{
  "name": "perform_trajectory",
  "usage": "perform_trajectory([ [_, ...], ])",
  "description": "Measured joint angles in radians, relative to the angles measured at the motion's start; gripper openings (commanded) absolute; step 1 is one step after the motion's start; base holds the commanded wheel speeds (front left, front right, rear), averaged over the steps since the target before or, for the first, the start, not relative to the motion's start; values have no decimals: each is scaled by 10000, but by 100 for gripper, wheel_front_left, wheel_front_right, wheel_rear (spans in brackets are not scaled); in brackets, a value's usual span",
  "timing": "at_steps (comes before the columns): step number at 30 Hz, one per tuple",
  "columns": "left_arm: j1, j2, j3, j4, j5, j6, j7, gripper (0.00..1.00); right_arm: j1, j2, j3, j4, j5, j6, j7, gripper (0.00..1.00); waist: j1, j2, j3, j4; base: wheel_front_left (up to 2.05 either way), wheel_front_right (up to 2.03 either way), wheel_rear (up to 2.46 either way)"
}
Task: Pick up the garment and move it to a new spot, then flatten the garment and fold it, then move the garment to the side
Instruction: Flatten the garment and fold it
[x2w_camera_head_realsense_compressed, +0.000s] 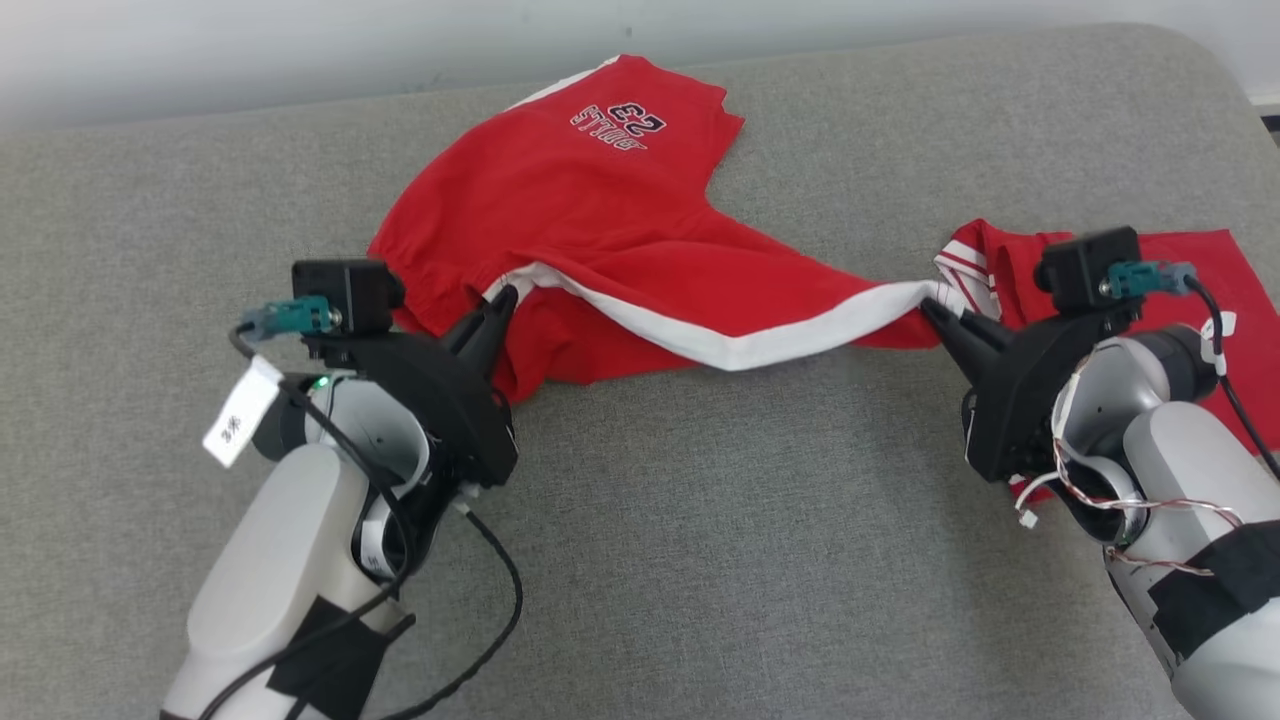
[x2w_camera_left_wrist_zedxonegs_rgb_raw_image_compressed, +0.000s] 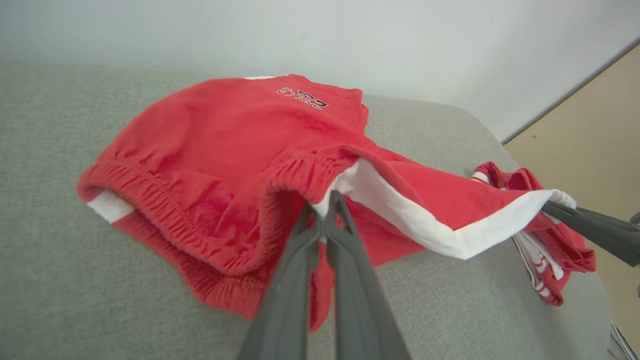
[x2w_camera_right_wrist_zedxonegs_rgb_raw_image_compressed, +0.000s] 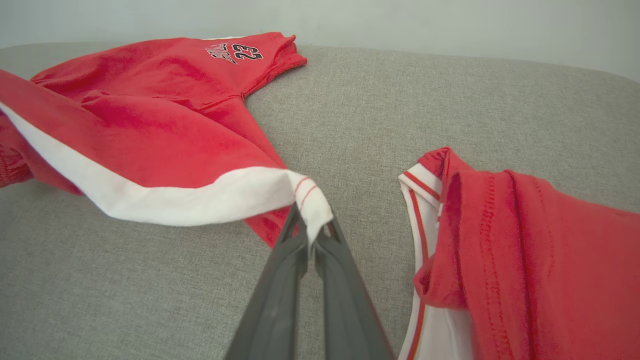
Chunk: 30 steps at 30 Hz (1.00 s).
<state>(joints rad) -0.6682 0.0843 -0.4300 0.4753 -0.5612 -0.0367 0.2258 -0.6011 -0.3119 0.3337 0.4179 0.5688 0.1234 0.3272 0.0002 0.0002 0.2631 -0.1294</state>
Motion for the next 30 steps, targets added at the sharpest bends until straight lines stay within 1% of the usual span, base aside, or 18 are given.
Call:
perform_trajectory([
  [4, 709, 165, -98, 46, 242, -73, -288, 0, 222, -144, 320, -115, 153, 2, 86, 0, -2, -1, -213, 95, 0, 0, 0],
  [9, 1891, 362, -303, 4, 368, -84, -663, 0, 894, -537, 857, -596, 552, 2, 178, 0, -4, -1, -659, 303, 0, 0, 0],
  [10, 1891, 362, -303, 4, 368, -84, -663, 0, 894, -537, 857, -596, 552, 2, 178, 0, -4, -1, -659, 303, 0, 0, 0],
  [19, 3805, 903, -819, -424, 646, -180, -1039, 0, 2576, -1260, 1338, -1175, 1166, 6, 663, 0, -4, -2, -1614, 731, 0, 0, 0],
  [25, 5016, 1204, -1062, -840, 677, -251, -1126, 0, 3869, -1726, 1626, -2004, 1841, 12, 1210, 0, -5, -3, -2252, 979, 0, 0, 0],
  [30, 5803, 1463, -1290, -1342, 688, -251, -1122, 0, 4910, -2178, 1567, -2913, 2251, 12, 1507, 0, -5, -4, -2675, 1176, 0, 0, 0],
])
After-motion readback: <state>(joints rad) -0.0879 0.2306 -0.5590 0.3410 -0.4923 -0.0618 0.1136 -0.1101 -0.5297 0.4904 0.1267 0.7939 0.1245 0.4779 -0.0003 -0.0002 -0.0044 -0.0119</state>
